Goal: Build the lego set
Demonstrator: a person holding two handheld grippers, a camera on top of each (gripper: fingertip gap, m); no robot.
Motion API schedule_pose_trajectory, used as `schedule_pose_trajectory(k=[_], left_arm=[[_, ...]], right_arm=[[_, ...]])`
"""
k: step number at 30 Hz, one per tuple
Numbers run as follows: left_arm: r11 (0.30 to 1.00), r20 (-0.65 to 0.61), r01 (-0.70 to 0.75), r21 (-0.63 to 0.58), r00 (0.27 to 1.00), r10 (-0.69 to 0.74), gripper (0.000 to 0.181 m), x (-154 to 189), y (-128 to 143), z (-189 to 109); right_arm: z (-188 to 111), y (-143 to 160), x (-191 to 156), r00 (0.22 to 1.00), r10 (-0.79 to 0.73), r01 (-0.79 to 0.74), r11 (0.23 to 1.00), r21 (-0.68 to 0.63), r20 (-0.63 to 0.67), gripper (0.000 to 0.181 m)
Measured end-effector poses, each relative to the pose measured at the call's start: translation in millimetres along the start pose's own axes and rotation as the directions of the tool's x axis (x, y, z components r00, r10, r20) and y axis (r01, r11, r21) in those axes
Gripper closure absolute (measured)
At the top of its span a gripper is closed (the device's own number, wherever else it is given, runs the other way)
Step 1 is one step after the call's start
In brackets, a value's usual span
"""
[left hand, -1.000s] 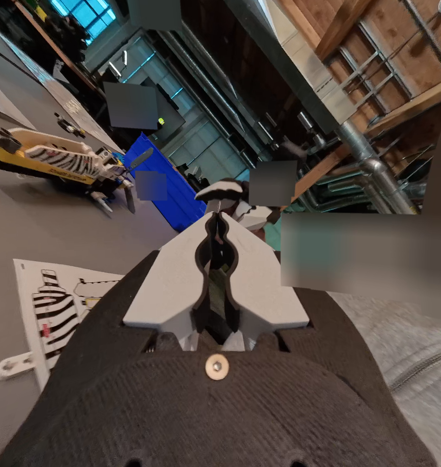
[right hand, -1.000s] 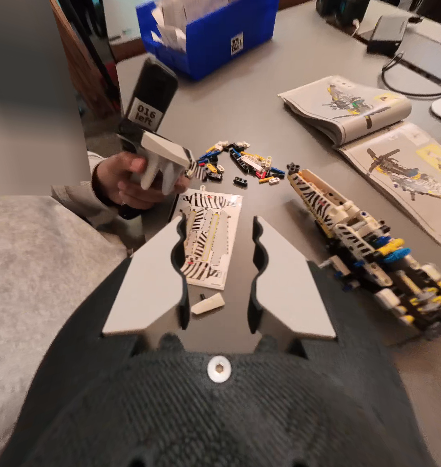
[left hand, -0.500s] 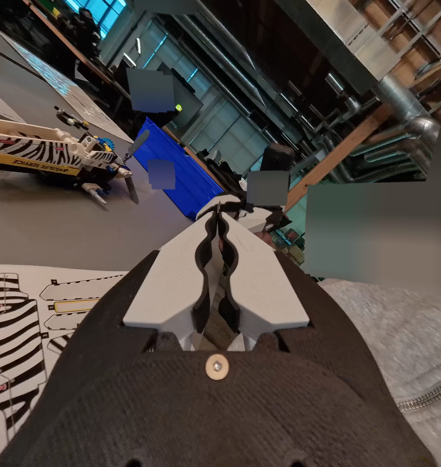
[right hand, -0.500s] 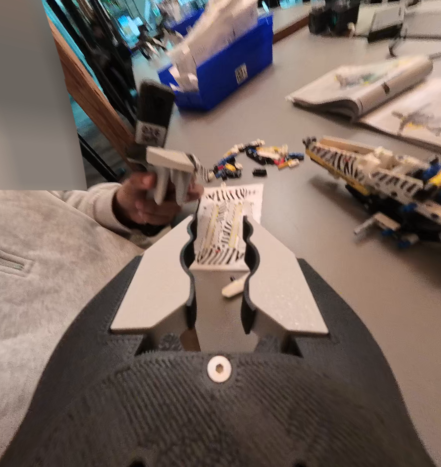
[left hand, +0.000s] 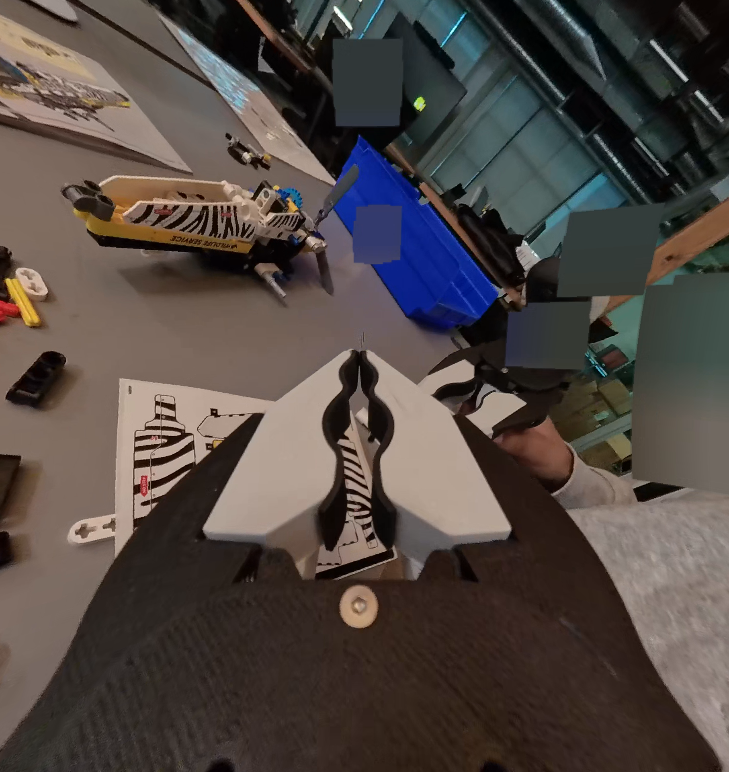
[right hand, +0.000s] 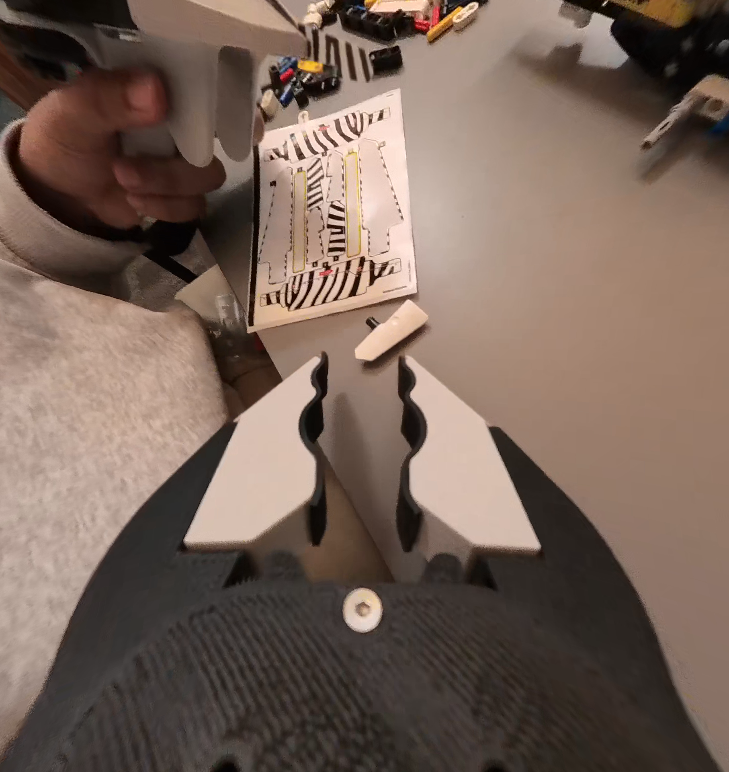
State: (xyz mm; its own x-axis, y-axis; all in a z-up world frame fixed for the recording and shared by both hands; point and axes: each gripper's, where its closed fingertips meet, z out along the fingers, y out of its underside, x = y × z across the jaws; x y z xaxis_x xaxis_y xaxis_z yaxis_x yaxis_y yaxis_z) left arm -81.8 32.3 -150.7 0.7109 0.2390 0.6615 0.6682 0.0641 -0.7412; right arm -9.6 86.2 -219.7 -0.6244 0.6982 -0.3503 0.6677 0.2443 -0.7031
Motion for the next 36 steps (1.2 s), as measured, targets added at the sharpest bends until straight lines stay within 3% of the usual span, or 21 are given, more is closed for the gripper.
schedule_pose_trajectory(k=[6, 10, 12, 18, 24, 26, 32, 36], left_arm=[[0.999, -0.027, -0.025, 0.047, 0.999, 0.026, 0.181, 5.9, -8.9, -5.7], [0.997, -0.029, -0.018, 0.071, 0.999, 0.02, 0.181, 3.0, -12.5, -9.5], [0.997, -0.034, -0.015, 0.08, 0.999, 0.017, 0.181, 2.4, -13.9, -10.9], [0.997, -0.036, -0.012, 0.079, 0.999, 0.015, 0.181, 1.2, -13.1, -11.2], [0.997, -0.039, -0.018, 0.073, 0.999, 0.021, 0.181, 1.6, -11.3, -9.3], [0.997, -0.044, -0.012, 0.072, 0.999, 0.016, 0.181, 1.9, -10.7, -8.9], [0.997, -0.043, -0.016, 0.082, 0.999, 0.02, 0.181, 2.3, -12.9, -10.7], [0.997, -0.045, -0.017, 0.08, 0.999, 0.021, 0.181, 2.9, -12.0, -9.7]], right_arm=[[13.5, -10.7, -33.6, 0.985, 0.019, -0.028, 0.998, 0.05, 0.173, 0.145], [4.6, -24.5, -33.7, 0.984, -0.055, 0.035, 0.992, 0.123, 0.167, 0.146], [-5.1, -33.1, -23.7, 0.99, -0.083, 0.063, 0.983, 0.17, 0.115, 0.146], [1.4, -25.9, 10.9, 0.985, -0.112, 0.128, 0.985, 0.117, -0.131, 0.11], [17.6, -12.8, 11.5, 0.92, -0.27, 0.279, 0.96, -0.009, -0.284, 0.122], [17.9, -13.9, 11.2, 0.917, -0.27, 0.28, 0.96, -0.01, -0.294, 0.138], [-0.7, -15.1, 45.5, 0.905, -0.103, 0.134, 0.99, 0.047, -0.413, 0.144], [-26.3, -20.1, 76.4, 0.843, 0.097, 0.01, 0.981, 0.195, -0.529, 0.145]])
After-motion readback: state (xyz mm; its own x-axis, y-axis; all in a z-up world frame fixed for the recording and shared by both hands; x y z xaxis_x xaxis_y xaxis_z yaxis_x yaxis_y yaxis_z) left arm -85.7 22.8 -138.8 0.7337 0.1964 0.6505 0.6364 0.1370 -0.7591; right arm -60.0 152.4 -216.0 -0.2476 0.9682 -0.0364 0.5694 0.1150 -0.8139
